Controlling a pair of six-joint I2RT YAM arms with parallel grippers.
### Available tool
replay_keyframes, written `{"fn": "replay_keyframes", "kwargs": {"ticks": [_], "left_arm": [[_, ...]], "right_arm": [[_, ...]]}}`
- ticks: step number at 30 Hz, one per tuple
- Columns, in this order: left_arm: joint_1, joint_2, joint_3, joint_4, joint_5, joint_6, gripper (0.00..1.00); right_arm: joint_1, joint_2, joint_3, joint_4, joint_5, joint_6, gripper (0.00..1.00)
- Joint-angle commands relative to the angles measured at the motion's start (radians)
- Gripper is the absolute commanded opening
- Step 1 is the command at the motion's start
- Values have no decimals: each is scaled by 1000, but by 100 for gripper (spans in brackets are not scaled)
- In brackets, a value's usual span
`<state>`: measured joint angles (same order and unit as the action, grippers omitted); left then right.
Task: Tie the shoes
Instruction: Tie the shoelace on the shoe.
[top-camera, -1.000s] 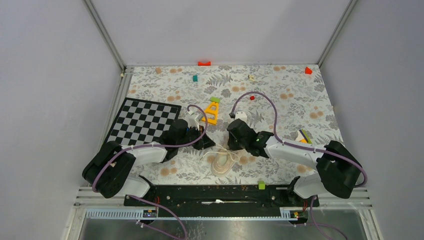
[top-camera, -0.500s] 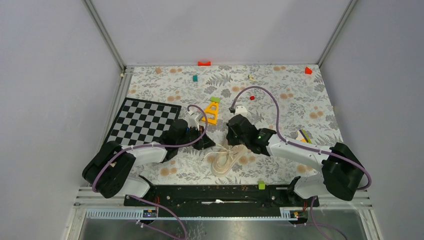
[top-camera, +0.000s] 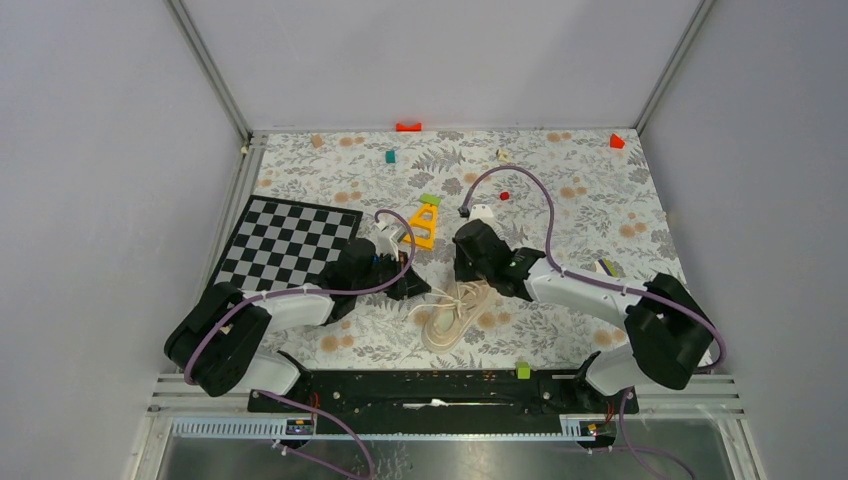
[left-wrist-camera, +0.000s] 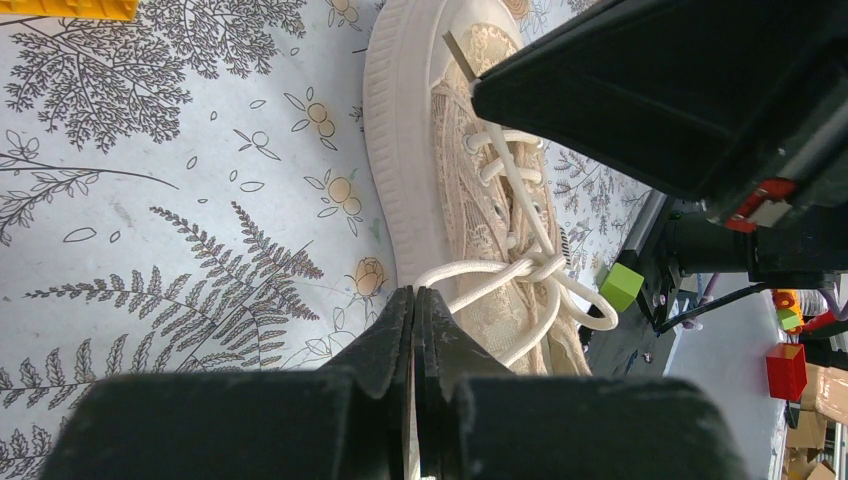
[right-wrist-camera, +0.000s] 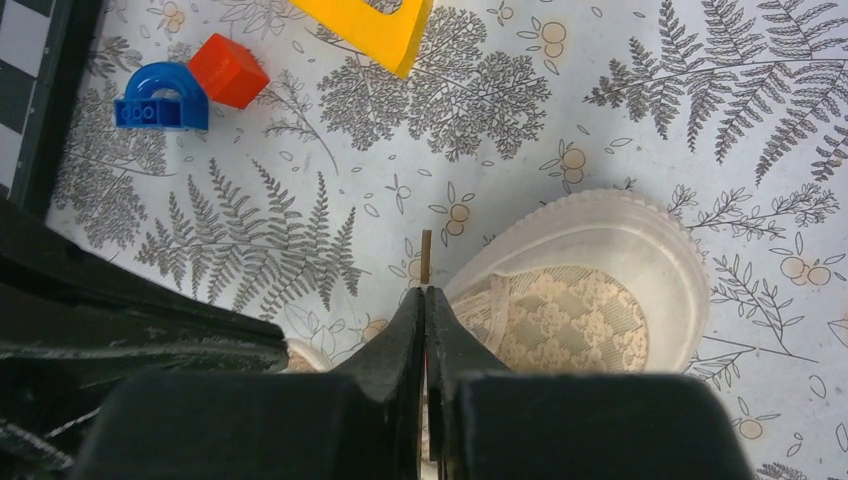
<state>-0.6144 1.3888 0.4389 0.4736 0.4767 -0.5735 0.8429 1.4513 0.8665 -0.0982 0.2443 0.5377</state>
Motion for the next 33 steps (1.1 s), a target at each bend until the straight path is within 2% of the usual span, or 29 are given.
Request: {"fn": "replay_keyframes", "kwargs": {"ticks": [1, 9, 10, 11, 12, 13, 14, 20, 25, 29, 33], "left_arm": [[-2, -31, 0, 56, 12, 12, 0], [-4, -36, 1, 48, 11, 13, 0], [-4, -37, 1, 48, 10, 12, 0], [-4, -37, 1, 47, 9, 12, 0], [-4, -39, 1, 46, 9, 14, 0], [-4, -40, 1, 46, 8, 14, 0], [-3, -43, 1, 44, 6, 14, 0], [-4, -44, 4, 49, 5, 13, 0], [-4, -36, 9, 51, 8, 14, 0], [-4, -28, 11, 56, 10, 12, 0], [-5, -28, 11, 54, 14, 11, 0]], "right_arm": [[-28, 33, 50, 60, -3, -15, 0], [-50, 85, 89, 79, -38, -12, 0], [-51, 76, 87, 79, -42, -12, 10], [-51, 66, 81, 79, -45, -10, 33], [-51, 45, 69, 80, -48, -6, 45], [-51, 16, 49, 83, -53, 2, 53], [-51, -18, 25, 87, -61, 15, 56], [-28, -293, -211, 127, -119, 132, 60], [44, -433, -341, 119, -120, 260, 64], [62, -480, -451, 251, -138, 391, 66], [74, -430, -457, 306, -169, 417, 66]]}}
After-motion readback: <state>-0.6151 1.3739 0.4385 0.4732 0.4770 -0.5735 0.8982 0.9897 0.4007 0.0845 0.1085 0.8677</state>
